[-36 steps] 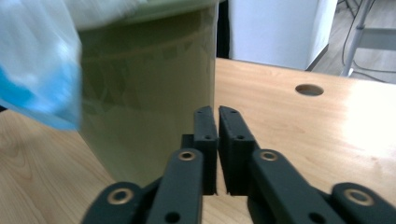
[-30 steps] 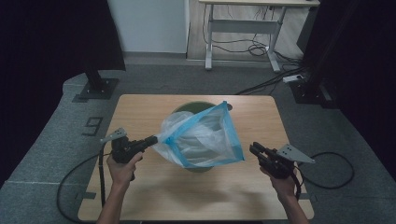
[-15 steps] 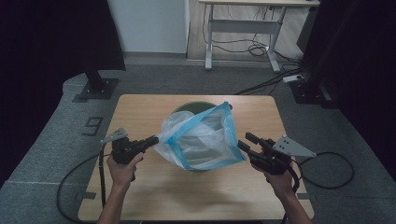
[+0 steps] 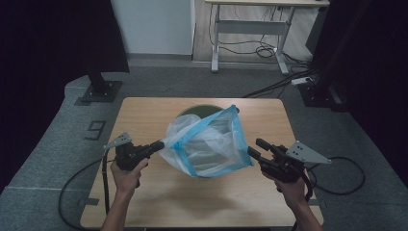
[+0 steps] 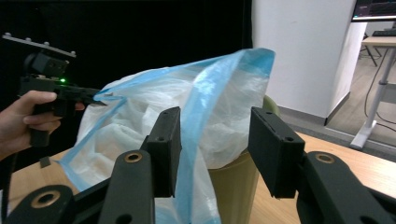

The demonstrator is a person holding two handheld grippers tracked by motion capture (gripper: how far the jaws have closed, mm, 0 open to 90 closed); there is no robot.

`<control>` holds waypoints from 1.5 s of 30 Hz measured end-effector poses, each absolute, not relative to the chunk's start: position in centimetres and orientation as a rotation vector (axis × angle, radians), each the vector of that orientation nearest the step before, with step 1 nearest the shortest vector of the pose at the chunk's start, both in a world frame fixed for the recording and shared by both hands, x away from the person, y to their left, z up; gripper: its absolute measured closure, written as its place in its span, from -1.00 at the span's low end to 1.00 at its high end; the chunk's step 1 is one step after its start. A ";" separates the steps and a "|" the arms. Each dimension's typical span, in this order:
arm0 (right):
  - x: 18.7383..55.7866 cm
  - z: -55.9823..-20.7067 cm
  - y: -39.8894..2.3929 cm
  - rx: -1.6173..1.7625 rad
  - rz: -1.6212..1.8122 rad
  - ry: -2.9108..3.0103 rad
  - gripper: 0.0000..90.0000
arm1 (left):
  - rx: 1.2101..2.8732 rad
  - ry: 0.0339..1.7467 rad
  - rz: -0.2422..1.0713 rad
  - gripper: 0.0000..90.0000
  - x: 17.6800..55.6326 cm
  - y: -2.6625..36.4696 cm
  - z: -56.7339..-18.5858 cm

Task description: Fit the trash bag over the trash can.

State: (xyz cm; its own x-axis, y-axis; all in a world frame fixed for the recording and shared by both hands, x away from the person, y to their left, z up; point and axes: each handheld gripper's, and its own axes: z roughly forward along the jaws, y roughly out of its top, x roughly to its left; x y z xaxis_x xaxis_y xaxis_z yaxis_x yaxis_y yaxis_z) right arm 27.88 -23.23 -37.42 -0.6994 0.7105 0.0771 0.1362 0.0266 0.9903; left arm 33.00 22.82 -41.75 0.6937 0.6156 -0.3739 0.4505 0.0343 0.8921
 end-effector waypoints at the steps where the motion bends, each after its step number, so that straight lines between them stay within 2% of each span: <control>1: 27.8 -37.4 -23.2 0.854 1.717 1.869 0.17 | 1.599 0.891 0.156 0.99 33.0 22.8 -41.7; 10: 28.6 -38.7 -21.2 0.868 1.700 1.919 0.11 | 1.603 0.888 0.153 0.99 33.1 22.4 -41.6; 12: 28.9 -39.1 -20.3 0.869 1.676 1.946 0.27 | 1.604 0.888 0.154 0.99 33.2 22.3 -41.6; 18: 30.0 -40.0 -19.5 0.829 1.633 1.995 0.93 | 1.598 0.894 0.154 0.99 33.4 22.4 -41.8; 19: 30.2 -40.2 -19.5 0.822 1.606 1.994 0.95 | 1.596 0.897 0.153 0.99 33.4 22.4 -41.8; 32: 33.2 -44.6 -19.7 0.944 1.503 2.029 0.96 | 1.603 0.955 0.124 0.99 35.1 22.4 -43.8; 39: 34.2 -45.4 -20.4 1.000 1.512 2.006 0.96 | 1.606 0.983 0.119 0.99 36.1 22.2 -44.4; 45: 34.5 -45.0 -21.2 1.027 1.518 1.969 0.96 | 1.601 0.954 0.140 0.99 35.7 22.4 -43.0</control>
State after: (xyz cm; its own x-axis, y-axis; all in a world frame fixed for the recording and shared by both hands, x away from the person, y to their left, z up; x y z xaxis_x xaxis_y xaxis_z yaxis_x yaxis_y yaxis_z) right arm 34.54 -21.19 -45.01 -0.6226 0.7774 0.0897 0.2844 0.1180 0.9514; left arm 35.68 22.40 -43.03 0.6559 0.6371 -0.4049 0.4938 0.0436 0.8685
